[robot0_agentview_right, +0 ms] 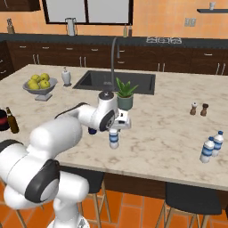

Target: Move the plastic bottles in the middle to the plastics group, and the glass bottles in the middle to the glass group.

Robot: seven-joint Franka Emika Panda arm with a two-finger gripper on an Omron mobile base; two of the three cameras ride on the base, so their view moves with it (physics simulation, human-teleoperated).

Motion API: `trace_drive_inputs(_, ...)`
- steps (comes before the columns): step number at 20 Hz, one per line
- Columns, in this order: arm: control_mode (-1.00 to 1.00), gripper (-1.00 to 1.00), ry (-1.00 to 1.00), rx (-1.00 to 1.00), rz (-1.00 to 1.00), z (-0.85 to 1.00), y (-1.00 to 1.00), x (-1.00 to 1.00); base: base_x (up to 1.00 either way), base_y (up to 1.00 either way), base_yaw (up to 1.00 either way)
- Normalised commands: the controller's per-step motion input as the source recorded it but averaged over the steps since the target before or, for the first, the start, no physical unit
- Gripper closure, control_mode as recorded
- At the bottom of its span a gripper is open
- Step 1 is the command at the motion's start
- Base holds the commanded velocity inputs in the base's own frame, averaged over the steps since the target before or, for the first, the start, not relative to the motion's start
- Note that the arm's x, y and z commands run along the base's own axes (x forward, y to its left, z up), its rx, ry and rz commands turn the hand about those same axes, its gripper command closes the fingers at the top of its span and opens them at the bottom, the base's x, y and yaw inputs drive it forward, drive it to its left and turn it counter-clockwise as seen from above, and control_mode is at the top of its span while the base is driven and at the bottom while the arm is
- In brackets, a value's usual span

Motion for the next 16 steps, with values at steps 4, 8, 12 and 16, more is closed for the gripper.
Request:
trace_drive_inputs(4,-1.0,1.0,0.0,0.0,-0.19,0.07,-1.0,0.0,0.0,0.0,0.0)
trace_drive_inputs(8,-1.0,1.0,0.0,0.0,-0.22,0.15,-1.0,0.0,0.0,0.0,0.0)
trace_drive_inputs(12,-1.0,1.0,0.0,0.0,-0.23,0.18,-1.0,0.0,0.0,0.0,0.0)
trace_drive_inputs(16,-1.0,1.0,0.0,0.0,-0.21,0.07,-1.0,0.0,0.0,0.0,0.0)
